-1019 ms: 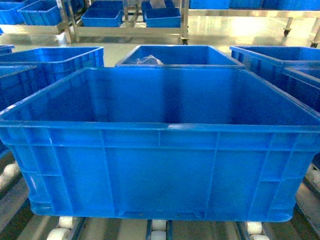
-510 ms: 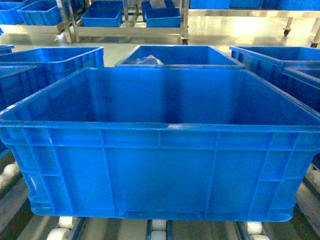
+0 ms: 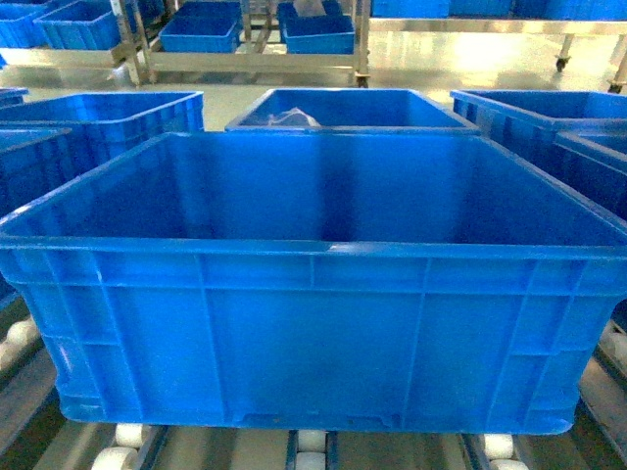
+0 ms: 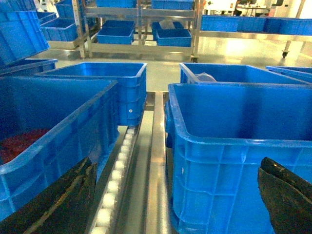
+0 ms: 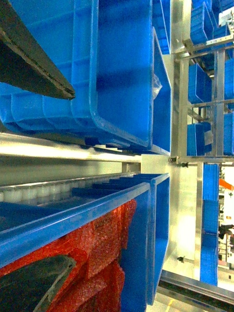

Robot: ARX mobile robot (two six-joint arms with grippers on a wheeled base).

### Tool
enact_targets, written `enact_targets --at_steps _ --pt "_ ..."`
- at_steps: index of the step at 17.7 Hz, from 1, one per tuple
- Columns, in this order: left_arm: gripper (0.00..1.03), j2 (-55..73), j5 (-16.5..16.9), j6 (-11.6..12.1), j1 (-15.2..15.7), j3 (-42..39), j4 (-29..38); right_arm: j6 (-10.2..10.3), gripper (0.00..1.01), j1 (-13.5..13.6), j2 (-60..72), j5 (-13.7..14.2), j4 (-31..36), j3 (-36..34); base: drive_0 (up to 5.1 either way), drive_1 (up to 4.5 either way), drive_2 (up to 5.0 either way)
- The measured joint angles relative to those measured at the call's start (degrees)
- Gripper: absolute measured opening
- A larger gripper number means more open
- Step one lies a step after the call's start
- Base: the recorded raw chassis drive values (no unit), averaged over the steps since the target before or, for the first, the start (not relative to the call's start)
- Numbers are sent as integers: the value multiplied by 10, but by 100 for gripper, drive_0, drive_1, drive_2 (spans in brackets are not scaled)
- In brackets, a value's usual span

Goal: Place box next to blue box on left shelf

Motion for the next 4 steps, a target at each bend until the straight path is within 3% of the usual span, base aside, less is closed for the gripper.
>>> enact_targets --at_steps 4 --pt "98 0 0 0 0 0 0 0 98 0 0 0 0 0 0 0 0"
